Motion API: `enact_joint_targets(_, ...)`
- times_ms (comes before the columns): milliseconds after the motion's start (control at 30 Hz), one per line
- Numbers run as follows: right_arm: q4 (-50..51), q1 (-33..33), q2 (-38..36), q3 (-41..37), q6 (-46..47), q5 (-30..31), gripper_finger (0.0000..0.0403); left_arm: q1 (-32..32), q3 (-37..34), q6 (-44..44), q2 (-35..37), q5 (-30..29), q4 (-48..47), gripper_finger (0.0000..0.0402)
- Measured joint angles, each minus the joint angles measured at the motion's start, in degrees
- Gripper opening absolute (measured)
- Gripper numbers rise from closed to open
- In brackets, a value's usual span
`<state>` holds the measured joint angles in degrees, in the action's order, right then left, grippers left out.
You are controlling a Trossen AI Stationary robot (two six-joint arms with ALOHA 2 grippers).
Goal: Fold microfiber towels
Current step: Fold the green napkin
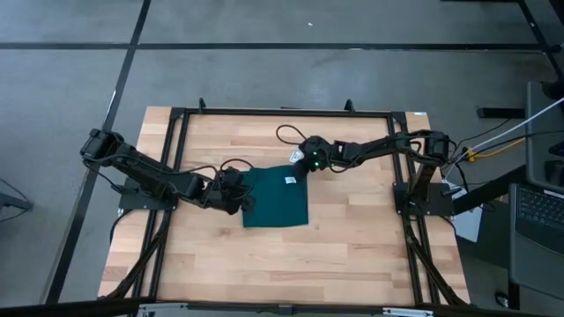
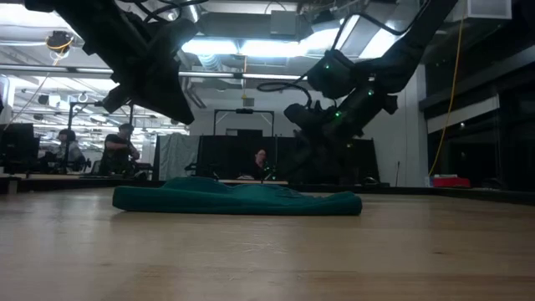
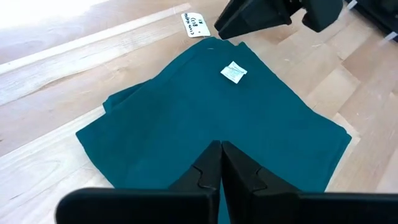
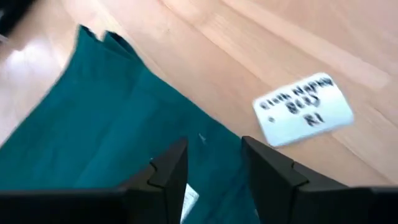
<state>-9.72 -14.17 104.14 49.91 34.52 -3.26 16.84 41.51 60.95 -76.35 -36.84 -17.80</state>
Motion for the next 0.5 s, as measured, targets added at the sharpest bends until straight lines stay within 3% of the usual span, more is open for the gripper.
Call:
enact_joint_targets(333, 2.2, 1.2, 0.0, 0.0, -0.3, -0.4, 0.0125, 0.0, 0.0, -0.1, 0.0, -0.1, 0.5, 0.0002)
enact_joint_targets(500, 4.7, 0.9, 0.0, 0.0, -0.9, 0.7, 0.0133, 0.0, 0.0, -0.2, 0.0, -0.1, 1.8, 0.0008)
